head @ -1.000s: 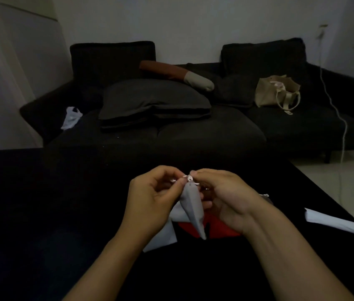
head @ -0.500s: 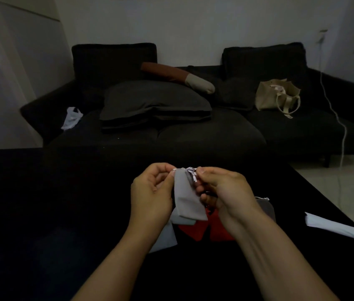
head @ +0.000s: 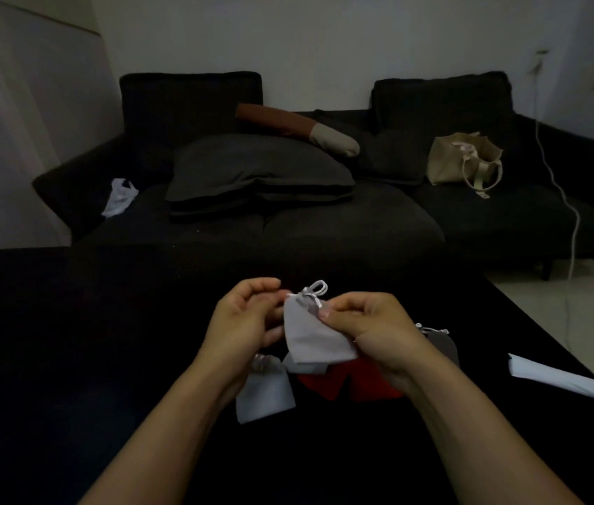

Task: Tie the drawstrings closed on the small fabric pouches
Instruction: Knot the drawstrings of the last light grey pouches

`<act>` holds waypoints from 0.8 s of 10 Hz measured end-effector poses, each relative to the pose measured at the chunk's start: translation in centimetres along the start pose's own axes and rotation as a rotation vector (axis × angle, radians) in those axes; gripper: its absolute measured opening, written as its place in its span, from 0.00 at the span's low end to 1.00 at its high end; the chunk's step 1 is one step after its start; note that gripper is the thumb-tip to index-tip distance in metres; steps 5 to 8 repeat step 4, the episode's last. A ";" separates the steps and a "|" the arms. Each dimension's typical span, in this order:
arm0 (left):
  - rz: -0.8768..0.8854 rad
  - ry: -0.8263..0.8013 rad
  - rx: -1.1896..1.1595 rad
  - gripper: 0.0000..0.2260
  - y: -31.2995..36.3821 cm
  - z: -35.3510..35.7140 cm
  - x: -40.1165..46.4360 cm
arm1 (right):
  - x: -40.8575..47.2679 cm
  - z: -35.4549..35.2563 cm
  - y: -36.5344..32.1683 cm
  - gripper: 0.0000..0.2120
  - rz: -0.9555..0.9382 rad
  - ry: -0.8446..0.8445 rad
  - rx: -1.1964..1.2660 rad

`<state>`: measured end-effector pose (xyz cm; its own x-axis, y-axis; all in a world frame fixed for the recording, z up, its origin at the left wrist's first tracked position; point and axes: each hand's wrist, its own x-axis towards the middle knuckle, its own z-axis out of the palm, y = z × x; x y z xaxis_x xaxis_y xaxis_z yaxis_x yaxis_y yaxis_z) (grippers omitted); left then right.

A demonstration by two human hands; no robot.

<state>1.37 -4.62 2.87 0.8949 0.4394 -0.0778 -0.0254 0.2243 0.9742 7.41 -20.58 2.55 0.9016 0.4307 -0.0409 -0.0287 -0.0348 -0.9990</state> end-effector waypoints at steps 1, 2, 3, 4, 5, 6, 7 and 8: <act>-0.300 -0.061 0.117 0.12 0.0 -1.4 0.1 | 0.7 0.4 2.0 0.04 0.057 0.032 -0.241; -0.281 -0.166 0.462 0.14 -1.7 -2.6 -0.3 | 1.5 1.2 4.2 0.05 0.040 0.053 -0.464; -0.133 -0.021 0.733 0.19 -3.6 -3.6 0.1 | 2.1 1.8 6.1 0.05 -0.005 0.099 -0.547; 0.035 0.031 0.950 0.19 -3.5 -4.3 0.6 | 2.0 2.0 6.2 0.06 -0.080 0.137 -0.671; 0.035 0.031 0.950 0.19 -3.5 -4.3 0.6 | 2.0 2.0 6.2 0.06 -0.080 0.137 -0.671; 0.035 0.031 0.950 0.19 -3.5 -4.3 0.6 | 2.0 2.0 6.2 0.06 -0.080 0.137 -0.671; 0.035 0.031 0.950 0.19 -3.5 -4.3 0.6 | 2.0 2.0 6.2 0.06 -0.080 0.137 -0.671; 0.035 0.031 0.950 0.19 -3.5 -4.3 0.6 | 2.0 2.0 6.2 0.06 -0.080 0.137 -0.671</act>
